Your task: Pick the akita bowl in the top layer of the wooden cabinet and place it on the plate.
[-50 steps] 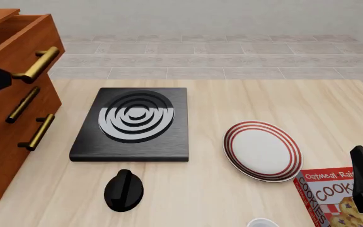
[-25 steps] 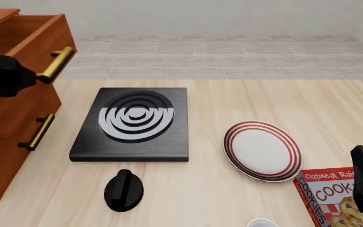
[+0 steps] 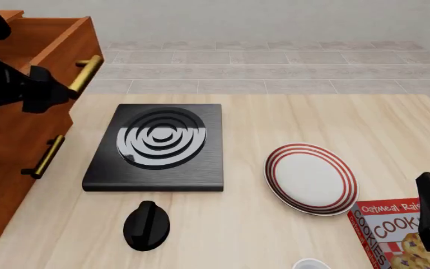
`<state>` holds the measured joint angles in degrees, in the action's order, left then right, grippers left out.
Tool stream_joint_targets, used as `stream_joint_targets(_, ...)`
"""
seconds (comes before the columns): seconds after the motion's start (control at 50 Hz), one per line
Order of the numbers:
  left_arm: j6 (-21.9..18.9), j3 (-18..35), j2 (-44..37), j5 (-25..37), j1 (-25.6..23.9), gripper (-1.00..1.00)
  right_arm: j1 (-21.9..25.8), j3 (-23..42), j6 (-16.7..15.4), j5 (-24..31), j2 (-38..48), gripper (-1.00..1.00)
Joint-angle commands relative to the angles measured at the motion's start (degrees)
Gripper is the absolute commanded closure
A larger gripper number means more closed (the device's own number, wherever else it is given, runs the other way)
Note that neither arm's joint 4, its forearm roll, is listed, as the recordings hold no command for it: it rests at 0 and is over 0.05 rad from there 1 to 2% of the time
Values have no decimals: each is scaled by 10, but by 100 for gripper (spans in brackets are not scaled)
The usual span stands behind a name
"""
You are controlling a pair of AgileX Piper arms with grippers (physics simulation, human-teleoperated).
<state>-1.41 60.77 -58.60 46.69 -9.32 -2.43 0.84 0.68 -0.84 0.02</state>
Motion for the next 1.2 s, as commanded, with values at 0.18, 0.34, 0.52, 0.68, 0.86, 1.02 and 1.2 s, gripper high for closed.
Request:
stream_joint_targets(0.18, 0, 9, -50, 6, -47, -100, -3, 1, 4, 0, 0, -100)
stream_joint_targets(0.34, 2, 26, -58, 10, -64, -100, -3, 1, 4, 0, 0, -100)
stream_joint_targets(0.52, 1, 41, -66, 14, -76, -100, -4, 1, 5, 0, 0, -100)
stream_joint_targets(0.68, 1, 52, -70, 17, -89, -100, -4, 1, 6, 0, 0, -100)
stream_joint_targets(0.86, 2, 68, -77, 22, -104, -100, -5, 1, 8, 0, 0, -100)
stream_joint_targets(1.02, 1, 89, -84, 31, -112, -100, -6, 1, 9, -1, 0, -100)
stream_joint_targets(1.2, -4, 103, -87, 39, -119, -100, -6, 1, 10, -2, 0, -100)
